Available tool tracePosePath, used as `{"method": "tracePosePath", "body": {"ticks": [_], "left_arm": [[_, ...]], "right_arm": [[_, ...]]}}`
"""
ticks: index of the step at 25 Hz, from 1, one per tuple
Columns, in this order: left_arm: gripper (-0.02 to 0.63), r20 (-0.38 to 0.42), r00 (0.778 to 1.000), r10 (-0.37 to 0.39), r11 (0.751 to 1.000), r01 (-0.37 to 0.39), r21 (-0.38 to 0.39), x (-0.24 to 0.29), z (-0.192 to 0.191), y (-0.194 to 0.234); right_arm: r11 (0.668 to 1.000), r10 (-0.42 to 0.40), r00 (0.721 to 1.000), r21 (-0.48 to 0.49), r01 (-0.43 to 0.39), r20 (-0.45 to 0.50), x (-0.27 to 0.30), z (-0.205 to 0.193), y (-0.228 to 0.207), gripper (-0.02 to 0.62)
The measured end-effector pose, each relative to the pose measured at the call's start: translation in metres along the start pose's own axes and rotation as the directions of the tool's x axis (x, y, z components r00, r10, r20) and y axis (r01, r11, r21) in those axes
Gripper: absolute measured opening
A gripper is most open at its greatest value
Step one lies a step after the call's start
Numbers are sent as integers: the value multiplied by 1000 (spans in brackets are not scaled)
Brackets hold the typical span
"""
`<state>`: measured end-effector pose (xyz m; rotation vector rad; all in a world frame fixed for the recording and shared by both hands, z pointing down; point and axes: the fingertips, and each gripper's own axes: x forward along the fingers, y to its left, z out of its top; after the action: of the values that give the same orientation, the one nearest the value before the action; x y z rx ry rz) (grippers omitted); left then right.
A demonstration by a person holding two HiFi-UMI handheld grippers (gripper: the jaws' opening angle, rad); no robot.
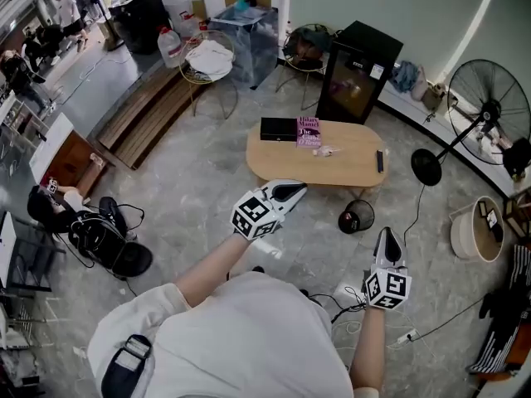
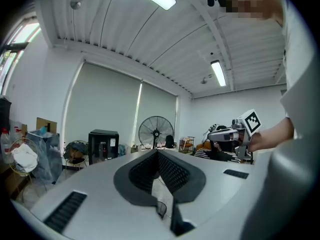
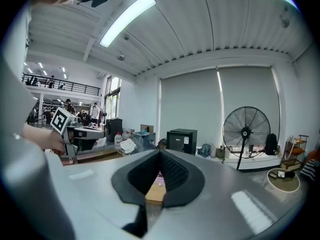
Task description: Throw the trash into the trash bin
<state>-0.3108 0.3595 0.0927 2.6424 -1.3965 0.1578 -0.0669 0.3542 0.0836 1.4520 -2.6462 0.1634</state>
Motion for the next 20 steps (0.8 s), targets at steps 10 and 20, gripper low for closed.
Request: {"method": "tracePosePath", "body": {"ticks": [10, 20], "left_arm": [[6, -17, 1000, -19, 1000, 19, -2, -8, -8, 17], [6, -59, 997, -59, 998, 59, 4, -29, -25, 49]], "right_arm": [[1000, 1, 1000, -11, -1, -4, 13, 2, 21, 11], [1000, -23, 999, -2, 23, -31, 35, -9, 67, 11]]}}
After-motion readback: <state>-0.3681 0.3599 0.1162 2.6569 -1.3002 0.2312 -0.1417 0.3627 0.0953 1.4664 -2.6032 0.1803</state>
